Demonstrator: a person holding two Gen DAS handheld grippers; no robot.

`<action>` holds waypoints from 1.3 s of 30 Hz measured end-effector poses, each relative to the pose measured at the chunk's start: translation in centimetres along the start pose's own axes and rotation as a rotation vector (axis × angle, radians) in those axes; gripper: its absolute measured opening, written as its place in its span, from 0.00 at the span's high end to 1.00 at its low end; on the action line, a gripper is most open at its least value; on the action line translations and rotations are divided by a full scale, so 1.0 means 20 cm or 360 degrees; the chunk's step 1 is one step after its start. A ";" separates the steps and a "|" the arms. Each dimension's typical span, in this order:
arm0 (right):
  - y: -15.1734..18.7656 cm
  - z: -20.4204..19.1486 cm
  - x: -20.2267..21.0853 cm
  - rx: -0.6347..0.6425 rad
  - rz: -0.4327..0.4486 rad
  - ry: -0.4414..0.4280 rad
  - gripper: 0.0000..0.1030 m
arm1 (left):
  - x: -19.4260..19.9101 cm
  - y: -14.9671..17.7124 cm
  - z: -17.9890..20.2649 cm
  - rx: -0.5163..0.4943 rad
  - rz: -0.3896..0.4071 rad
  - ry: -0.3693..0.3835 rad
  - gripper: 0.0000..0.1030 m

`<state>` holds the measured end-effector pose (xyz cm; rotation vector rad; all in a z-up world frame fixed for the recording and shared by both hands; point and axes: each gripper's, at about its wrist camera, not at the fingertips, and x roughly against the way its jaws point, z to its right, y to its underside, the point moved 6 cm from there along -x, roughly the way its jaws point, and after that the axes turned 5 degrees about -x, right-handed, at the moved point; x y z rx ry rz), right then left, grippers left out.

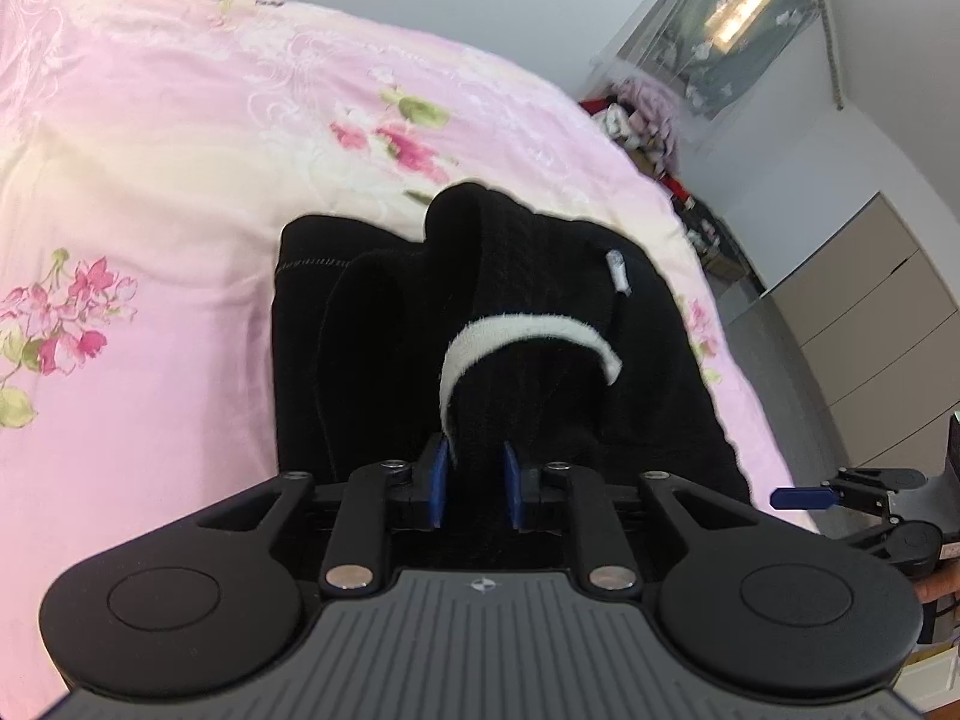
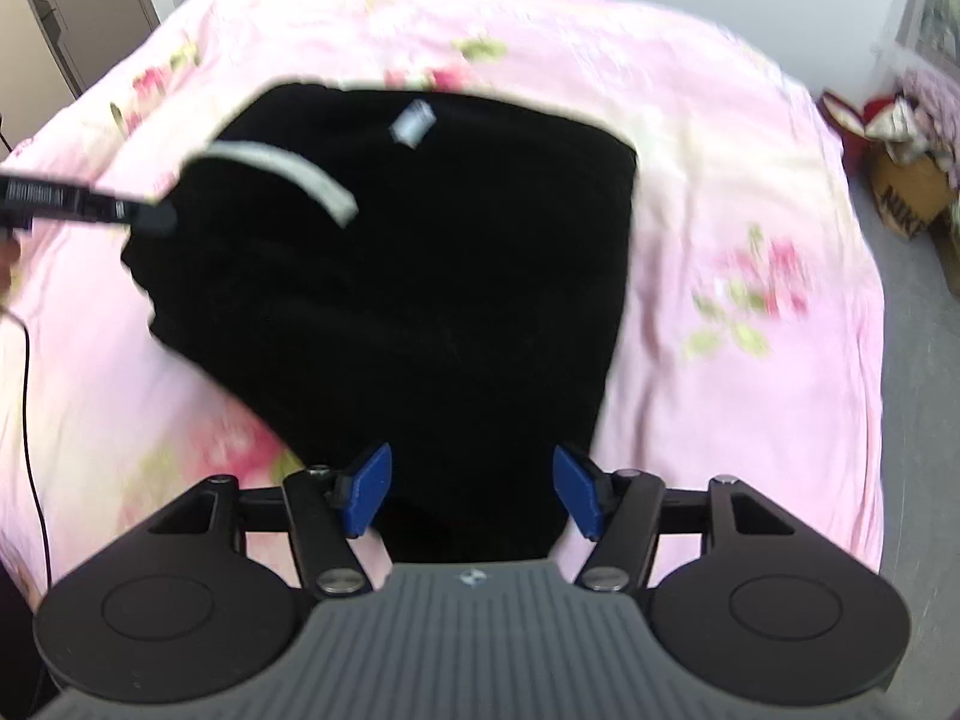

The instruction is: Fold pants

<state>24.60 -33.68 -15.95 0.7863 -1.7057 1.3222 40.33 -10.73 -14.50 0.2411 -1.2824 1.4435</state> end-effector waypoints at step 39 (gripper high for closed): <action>-0.07 -0.34 -0.28 0.0780 0.0060 0.0056 0.30 | -0.01 0.01 0.08 -0.0264 -0.0047 -0.0214 0.42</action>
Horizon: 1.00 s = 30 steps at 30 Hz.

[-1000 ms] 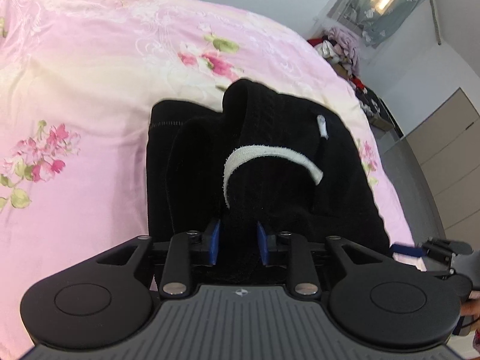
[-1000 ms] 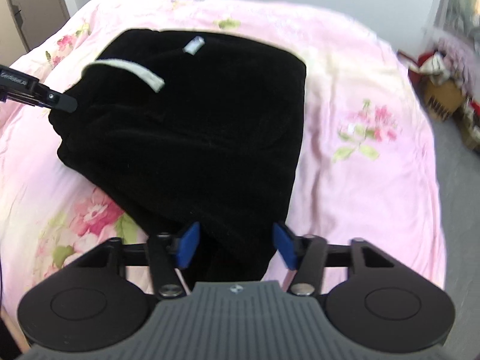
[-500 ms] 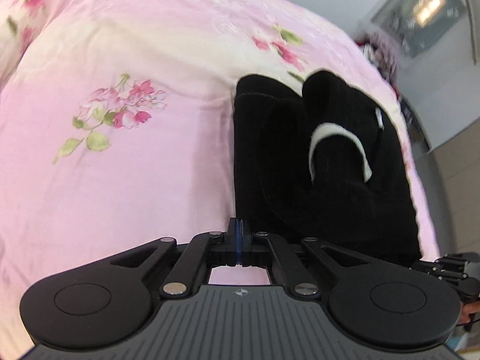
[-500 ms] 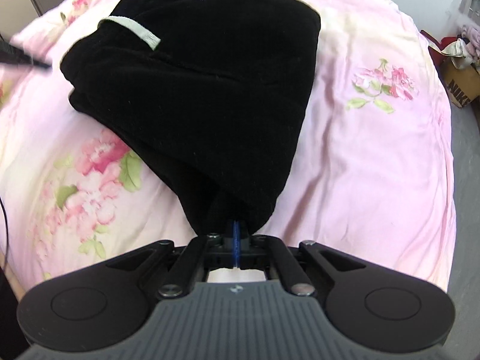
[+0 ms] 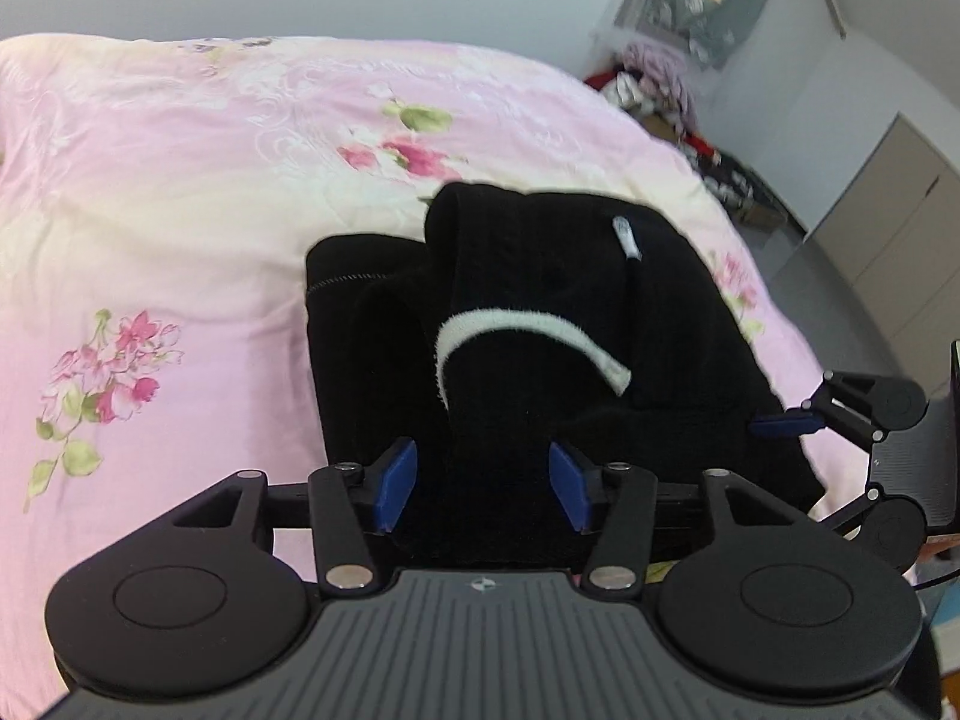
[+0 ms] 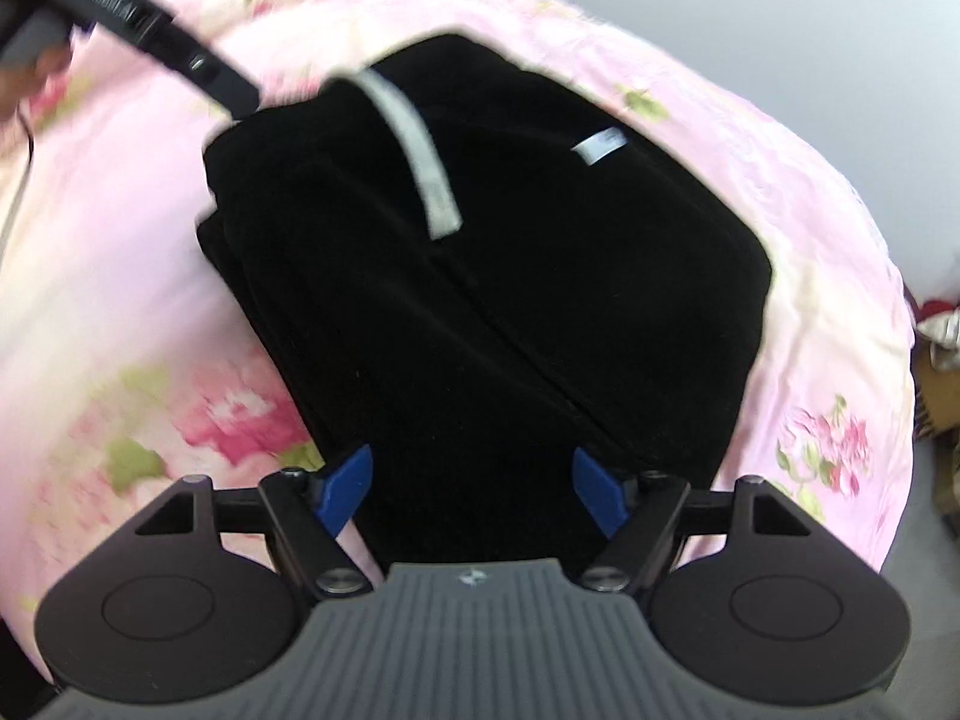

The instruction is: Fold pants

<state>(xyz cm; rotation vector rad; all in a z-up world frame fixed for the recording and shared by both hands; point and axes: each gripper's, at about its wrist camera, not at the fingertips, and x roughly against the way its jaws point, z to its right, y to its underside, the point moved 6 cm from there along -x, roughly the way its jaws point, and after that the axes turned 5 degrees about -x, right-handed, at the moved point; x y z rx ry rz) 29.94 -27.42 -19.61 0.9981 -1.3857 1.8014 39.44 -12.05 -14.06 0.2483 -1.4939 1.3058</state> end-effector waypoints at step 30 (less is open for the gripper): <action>0.10 -0.05 -0.02 -0.0004 -0.0050 -0.0131 0.91 | 0.04 -0.02 -0.16 0.0296 0.0003 0.0119 0.55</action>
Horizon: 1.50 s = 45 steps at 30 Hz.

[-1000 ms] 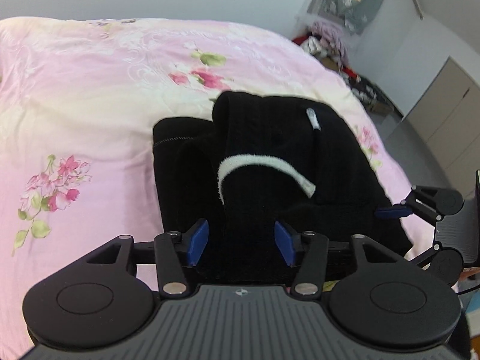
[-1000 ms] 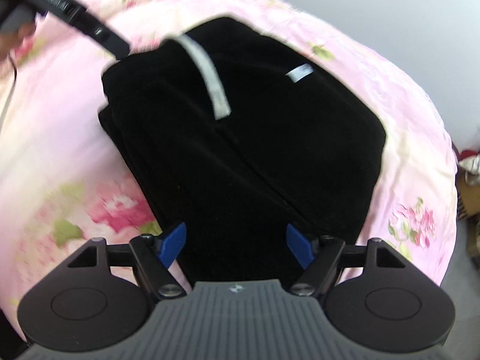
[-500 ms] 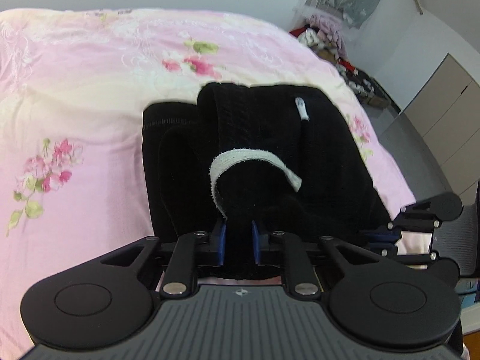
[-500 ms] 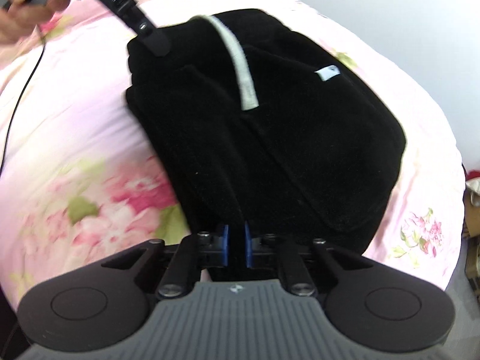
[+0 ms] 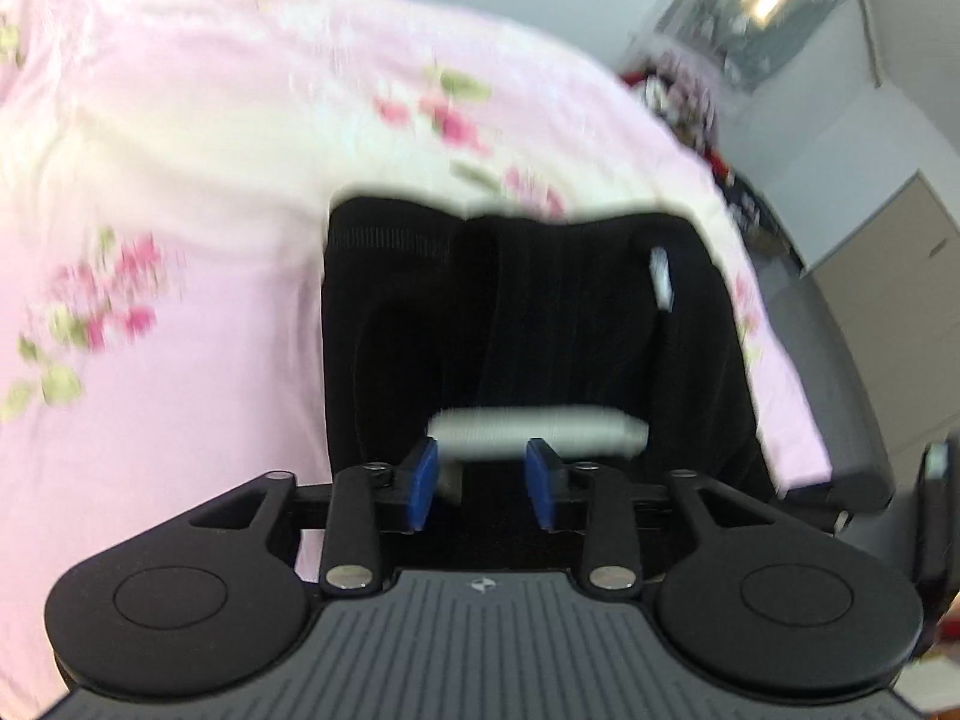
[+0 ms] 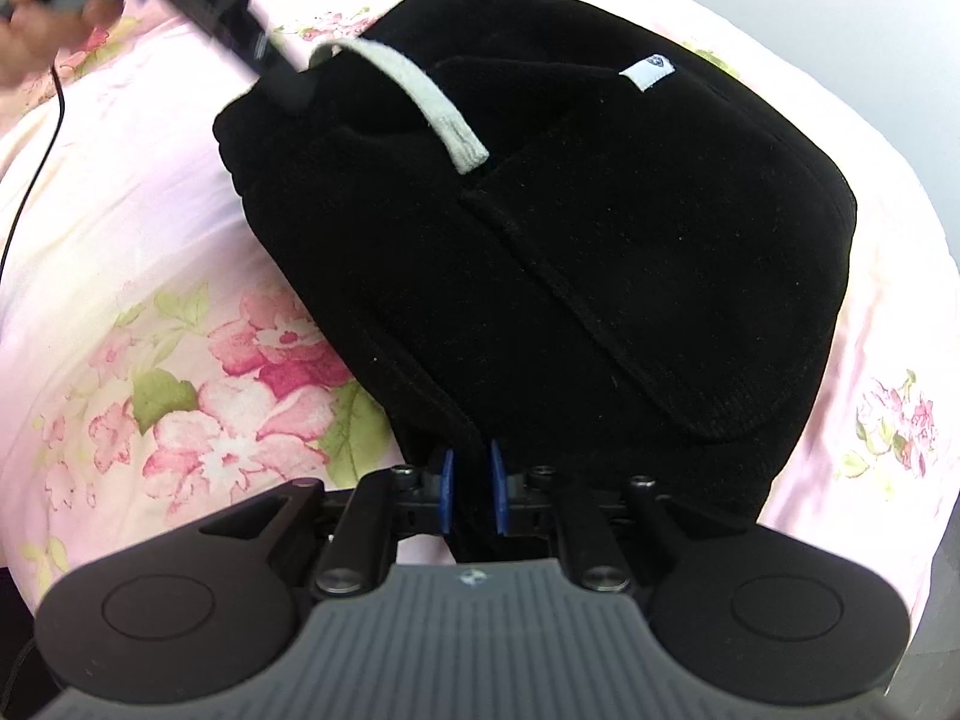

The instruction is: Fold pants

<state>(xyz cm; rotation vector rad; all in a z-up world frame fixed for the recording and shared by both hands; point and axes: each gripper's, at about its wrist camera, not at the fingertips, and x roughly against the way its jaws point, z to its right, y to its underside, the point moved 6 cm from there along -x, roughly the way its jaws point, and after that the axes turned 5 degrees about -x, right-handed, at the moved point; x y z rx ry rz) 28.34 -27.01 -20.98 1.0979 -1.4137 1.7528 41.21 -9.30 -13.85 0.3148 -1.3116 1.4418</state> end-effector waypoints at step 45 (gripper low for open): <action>-0.23 0.33 0.46 -0.0369 0.0263 0.0012 0.58 | 0.01 -0.33 -0.09 -0.0144 0.0079 -0.0387 0.48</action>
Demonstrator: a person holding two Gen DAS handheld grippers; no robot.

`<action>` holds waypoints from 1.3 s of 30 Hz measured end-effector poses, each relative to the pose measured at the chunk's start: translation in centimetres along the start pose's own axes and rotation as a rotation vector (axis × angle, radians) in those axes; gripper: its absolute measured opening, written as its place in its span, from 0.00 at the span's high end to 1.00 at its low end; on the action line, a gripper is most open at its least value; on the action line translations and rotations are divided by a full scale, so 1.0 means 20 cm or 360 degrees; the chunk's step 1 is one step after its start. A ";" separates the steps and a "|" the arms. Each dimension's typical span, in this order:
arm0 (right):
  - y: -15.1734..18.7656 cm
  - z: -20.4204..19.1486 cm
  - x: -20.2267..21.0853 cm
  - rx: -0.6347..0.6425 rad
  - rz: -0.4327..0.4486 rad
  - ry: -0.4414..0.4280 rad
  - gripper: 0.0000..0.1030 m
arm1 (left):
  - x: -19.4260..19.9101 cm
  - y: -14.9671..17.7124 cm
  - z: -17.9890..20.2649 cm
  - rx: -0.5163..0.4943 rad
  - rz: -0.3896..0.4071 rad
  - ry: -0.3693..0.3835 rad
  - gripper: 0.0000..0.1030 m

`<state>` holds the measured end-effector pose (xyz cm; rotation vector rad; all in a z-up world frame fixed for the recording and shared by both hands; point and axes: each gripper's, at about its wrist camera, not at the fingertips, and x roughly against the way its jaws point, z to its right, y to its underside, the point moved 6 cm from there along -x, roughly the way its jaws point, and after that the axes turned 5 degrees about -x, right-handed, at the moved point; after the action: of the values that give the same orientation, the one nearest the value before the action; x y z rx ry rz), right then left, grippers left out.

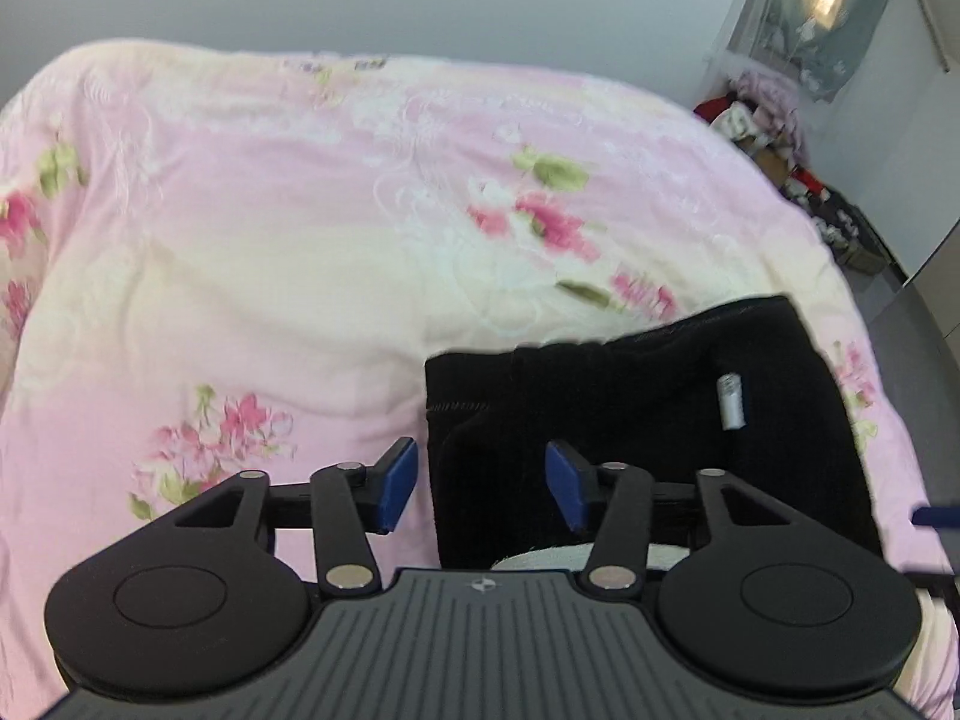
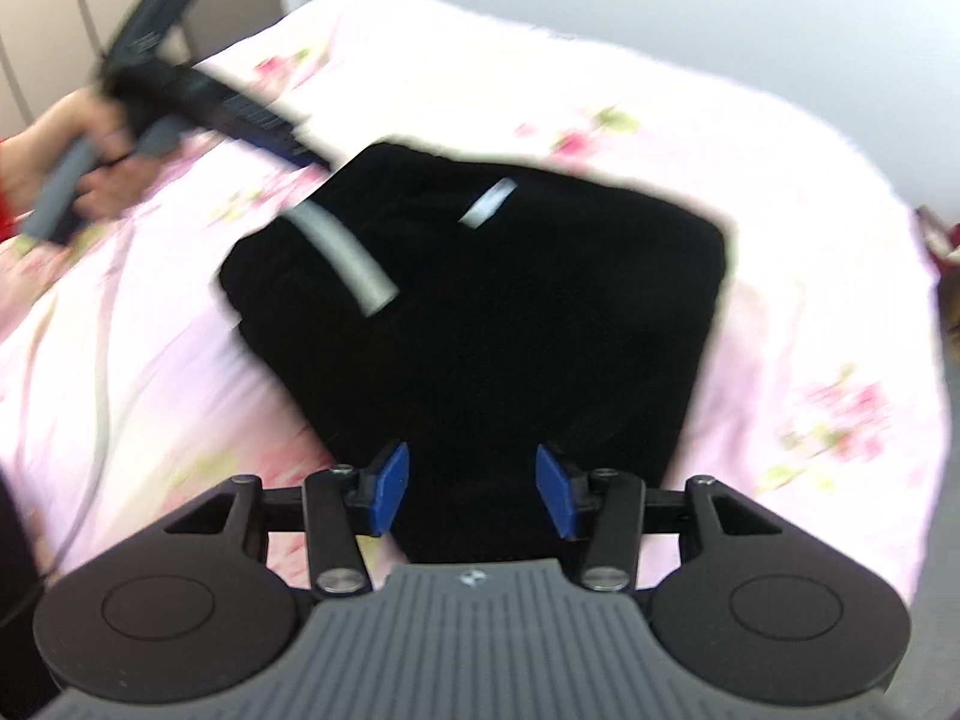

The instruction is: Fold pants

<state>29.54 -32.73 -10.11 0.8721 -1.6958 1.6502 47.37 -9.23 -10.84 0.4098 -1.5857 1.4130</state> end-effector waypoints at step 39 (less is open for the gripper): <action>-0.11 0.11 -0.18 -0.0249 0.0152 0.0172 0.66 | -0.04 0.23 0.27 -0.0222 0.0005 -0.0151 0.59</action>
<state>33.39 -34.89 -11.79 0.6255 -1.7879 1.5717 41.99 -13.15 -13.53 0.3966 -1.7506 1.2920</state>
